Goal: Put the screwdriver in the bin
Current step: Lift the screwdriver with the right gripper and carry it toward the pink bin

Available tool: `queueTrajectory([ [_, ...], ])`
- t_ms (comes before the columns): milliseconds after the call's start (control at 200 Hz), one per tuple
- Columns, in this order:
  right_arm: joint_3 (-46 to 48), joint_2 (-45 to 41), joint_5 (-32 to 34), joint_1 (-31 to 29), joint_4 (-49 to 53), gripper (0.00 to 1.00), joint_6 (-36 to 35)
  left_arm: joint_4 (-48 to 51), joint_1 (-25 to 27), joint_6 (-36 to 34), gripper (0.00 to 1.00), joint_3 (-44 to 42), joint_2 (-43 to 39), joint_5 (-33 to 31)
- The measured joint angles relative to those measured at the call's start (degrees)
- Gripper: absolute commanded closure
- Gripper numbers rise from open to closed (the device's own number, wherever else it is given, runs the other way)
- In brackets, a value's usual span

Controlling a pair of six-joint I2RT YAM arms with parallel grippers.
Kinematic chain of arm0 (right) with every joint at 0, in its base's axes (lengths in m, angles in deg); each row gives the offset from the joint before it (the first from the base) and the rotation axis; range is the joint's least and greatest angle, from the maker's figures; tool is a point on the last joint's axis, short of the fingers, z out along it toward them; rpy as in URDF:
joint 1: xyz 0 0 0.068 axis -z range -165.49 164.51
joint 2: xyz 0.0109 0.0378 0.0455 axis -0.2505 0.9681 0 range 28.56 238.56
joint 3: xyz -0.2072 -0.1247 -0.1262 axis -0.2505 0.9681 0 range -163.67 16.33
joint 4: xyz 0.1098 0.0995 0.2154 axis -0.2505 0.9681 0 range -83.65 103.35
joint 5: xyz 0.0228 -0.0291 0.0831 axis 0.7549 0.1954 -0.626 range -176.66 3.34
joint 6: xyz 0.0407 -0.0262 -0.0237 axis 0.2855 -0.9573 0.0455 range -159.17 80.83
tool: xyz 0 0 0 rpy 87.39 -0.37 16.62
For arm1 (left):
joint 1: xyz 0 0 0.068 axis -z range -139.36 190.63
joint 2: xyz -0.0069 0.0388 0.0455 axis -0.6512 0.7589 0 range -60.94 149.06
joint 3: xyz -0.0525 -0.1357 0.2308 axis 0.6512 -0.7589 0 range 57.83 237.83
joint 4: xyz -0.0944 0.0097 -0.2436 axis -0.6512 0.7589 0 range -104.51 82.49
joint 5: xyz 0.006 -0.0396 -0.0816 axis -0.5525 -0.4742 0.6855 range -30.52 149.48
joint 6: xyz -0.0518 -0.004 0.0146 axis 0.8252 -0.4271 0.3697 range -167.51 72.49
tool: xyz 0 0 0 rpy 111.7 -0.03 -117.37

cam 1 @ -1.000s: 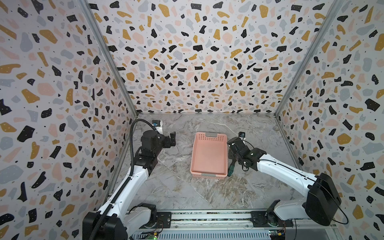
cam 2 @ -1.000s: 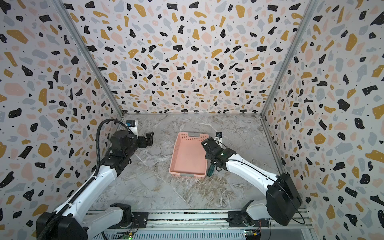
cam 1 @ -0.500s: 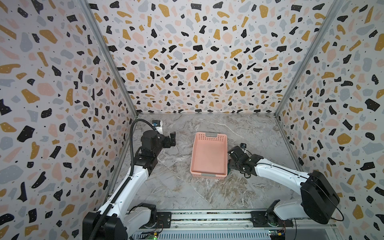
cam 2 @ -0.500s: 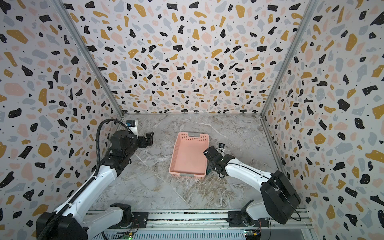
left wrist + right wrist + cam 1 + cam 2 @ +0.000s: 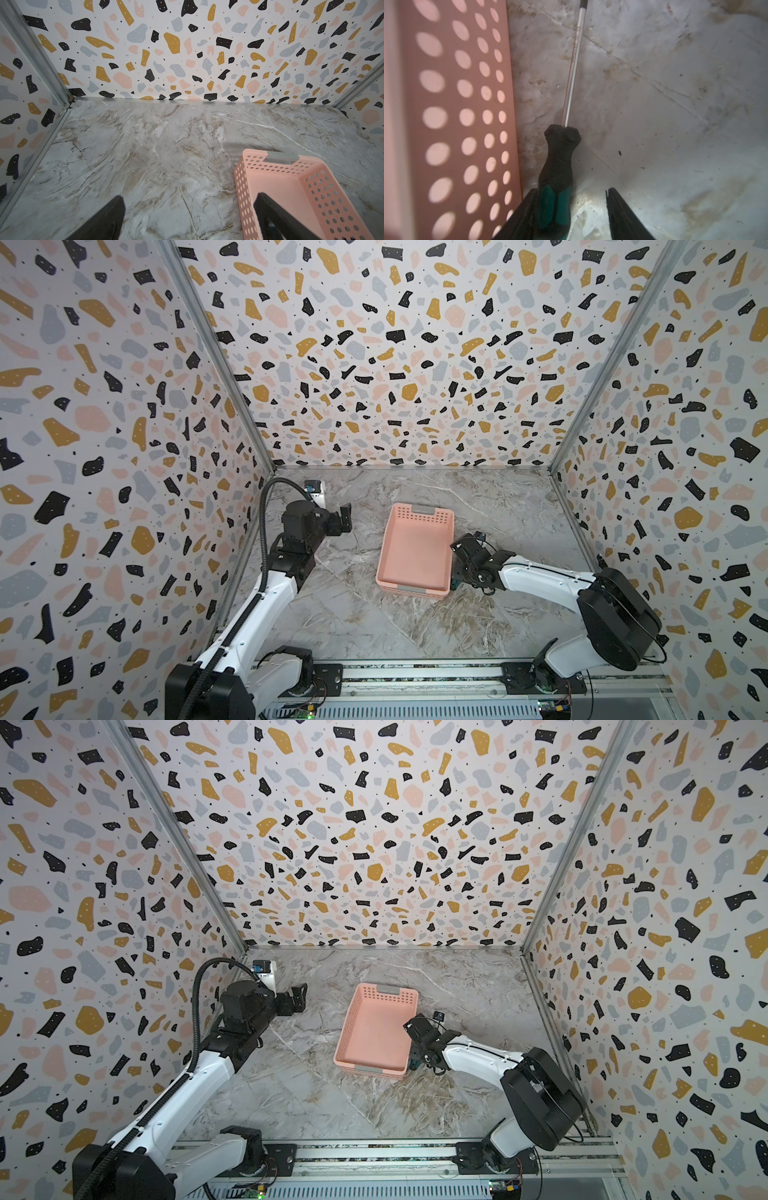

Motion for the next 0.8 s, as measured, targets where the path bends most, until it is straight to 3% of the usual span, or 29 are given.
queueTrajectory([
  [320, -0.94, 4.74, -0.87, 0.09, -3.3, 0.66, 0.61, 0.0, 0.0, -0.02, 0.01, 0.0, 0.0, 0.0],
  [801, 3.67, 1.36, -1.86, 4.57, -5.97, 0.65, -0.09, 0.0, 0.0, 0.0, 0.0, 0.0, 0.09, 0.0],
])
